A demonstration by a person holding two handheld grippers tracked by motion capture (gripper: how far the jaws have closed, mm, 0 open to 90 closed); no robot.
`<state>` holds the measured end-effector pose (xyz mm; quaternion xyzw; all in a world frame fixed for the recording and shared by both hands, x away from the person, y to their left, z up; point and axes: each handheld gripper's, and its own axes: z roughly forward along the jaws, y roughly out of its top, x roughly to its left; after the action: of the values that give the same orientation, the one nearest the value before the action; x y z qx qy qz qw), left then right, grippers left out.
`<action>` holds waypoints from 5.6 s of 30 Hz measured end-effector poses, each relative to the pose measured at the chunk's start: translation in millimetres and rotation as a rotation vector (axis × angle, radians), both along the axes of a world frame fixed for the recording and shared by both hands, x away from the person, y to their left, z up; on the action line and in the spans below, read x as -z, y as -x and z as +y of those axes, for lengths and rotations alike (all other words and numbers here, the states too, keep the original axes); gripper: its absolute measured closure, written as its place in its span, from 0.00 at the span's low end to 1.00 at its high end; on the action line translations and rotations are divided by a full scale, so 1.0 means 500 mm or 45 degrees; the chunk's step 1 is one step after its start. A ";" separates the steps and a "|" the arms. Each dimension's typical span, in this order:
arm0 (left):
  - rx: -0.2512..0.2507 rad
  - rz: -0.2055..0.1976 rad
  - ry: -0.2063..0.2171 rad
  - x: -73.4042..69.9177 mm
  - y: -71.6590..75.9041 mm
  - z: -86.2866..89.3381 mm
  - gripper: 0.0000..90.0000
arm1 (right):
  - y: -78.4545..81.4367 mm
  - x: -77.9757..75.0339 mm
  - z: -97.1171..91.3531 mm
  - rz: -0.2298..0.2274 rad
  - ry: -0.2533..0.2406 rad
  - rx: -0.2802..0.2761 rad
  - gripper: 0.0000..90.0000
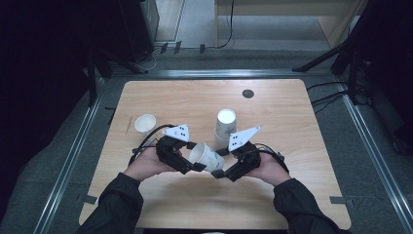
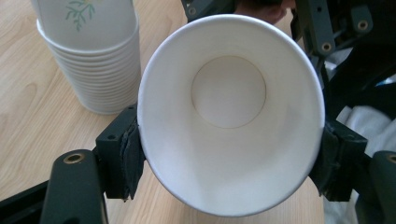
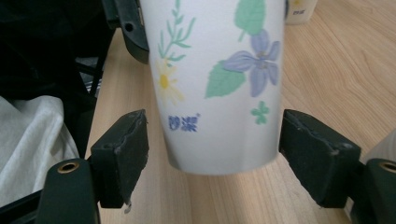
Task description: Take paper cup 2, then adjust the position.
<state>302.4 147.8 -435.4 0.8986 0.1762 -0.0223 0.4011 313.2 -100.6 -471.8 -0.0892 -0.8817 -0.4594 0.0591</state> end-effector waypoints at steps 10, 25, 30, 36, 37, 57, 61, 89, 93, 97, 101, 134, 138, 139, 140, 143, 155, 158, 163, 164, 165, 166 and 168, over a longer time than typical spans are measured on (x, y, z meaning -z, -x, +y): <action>0.049 -0.026 -0.193 -0.006 -0.012 -0.011 0.27 | 0.000 0.009 0.010 -0.040 0.041 0.024 0.27; 0.110 -0.033 -0.353 0.003 -0.012 -0.053 0.27 | 0.003 0.034 0.028 -0.041 0.110 -0.013 0.28; 0.122 -0.031 -0.344 0.004 -0.010 -0.059 0.27 | 0.005 0.036 0.031 -0.038 0.109 -0.012 0.30; 0.131 -0.027 -0.327 0.004 -0.010 -0.064 0.27 | 0.006 0.036 0.032 -0.038 0.109 -0.011 0.34; 0.133 -0.030 -0.327 0.004 -0.011 -0.064 0.27 | 0.006 0.036 0.032 -0.039 0.110 -0.007 0.36; 0.094 -0.032 -0.161 -0.001 -0.004 -0.040 0.12 | 0.006 0.022 0.017 -0.048 0.069 0.011 0.38; 0.041 -0.031 -0.080 0.008 0.002 -0.022 0.13 | 0.006 0.017 0.012 -0.048 0.056 0.014 0.38; -0.031 -0.033 0.107 0.030 0.006 -0.032 0.27 | 0.004 0.011 0.014 -0.019 0.013 0.012 0.37; -0.040 -0.044 0.098 0.028 0.006 -0.031 0.27 | 0.004 0.010 0.014 -0.015 0.015 0.018 0.34; -0.066 -0.043 0.109 0.016 0.002 -0.019 0.27 | 0.001 0.010 0.012 0.001 0.010 0.036 0.29; -0.084 -0.063 0.108 0.004 0.001 -0.002 0.27 | -0.001 0.012 0.007 0.006 0.024 0.052 0.27; -0.174 -0.059 -0.028 0.013 -0.010 0.132 0.27 | 0.007 -0.002 -0.068 -0.143 0.011 0.263 0.25; -0.191 -0.041 -0.045 0.022 -0.008 0.150 0.27 | 0.004 -0.002 -0.079 -0.148 0.016 0.286 0.25; -0.200 -0.032 -0.046 0.025 -0.006 0.157 0.27 | 0.003 -0.001 -0.081 -0.147 0.020 0.290 0.25; -0.203 -0.031 -0.052 0.027 -0.005 0.162 0.27 | 0.002 0.000 -0.084 -0.145 0.034 0.302 0.25; -0.209 -0.033 -0.053 0.032 -0.002 0.178 0.27 | -0.001 0.001 -0.089 -0.137 0.046 0.321 0.25; -0.288 -0.036 -0.047 0.042 -0.004 0.238 0.27 | -0.009 0.005 -0.102 -0.140 0.073 0.381 0.25; -0.298 -0.038 -0.061 0.046 -0.004 0.250 0.27 | -0.011 0.005 -0.105 -0.140 0.081 0.401 0.25; -0.323 -0.041 -0.099 0.055 -0.003 0.268 0.27 | -0.011 0.005 -0.107 -0.145 0.080 0.413 0.25; -0.325 -0.044 -0.108 0.057 -0.004 0.271 0.27 | -0.011 0.005 -0.107 -0.149 0.082 0.413 0.25; -0.333 -0.042 -0.113 0.059 -0.005 0.274 0.27 | -0.011 0.006 -0.107 -0.146 0.082 0.414 0.25; -0.338 -0.040 -0.115 0.061 -0.007 0.277 0.27 | -0.012 0.007 -0.107 -0.149 0.084 0.413 0.25; -0.350 -0.040 -0.110 0.064 -0.009 0.284 0.27 | -0.012 0.007 -0.108 -0.147 0.088 0.413 0.25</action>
<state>306.7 289.7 -467.2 0.8827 0.2919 0.0546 0.3642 319.1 -154.4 -475.3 -0.2056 -0.8730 -0.4368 -0.0695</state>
